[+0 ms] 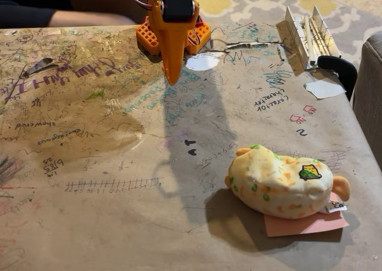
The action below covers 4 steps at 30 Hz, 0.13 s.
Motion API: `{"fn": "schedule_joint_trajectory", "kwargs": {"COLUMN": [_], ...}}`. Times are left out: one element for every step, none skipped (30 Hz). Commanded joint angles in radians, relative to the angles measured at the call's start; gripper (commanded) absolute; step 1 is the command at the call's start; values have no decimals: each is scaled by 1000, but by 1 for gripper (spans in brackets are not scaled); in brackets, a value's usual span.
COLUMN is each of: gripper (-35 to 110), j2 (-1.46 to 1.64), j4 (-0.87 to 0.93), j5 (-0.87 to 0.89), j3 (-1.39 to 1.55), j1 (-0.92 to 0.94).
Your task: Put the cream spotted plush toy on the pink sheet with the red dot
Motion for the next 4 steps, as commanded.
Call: {"fn": "schedule_joint_trajectory", "kwargs": {"gripper": [0,0,0,0], "j2": [5,5,5,5], "j4": [-2,-2,-2,-2], "j5": [-11,-11,-11,-11], "j3": [-15,-15,-15,-15], "j1": [-11,-11,-11,-11]}}
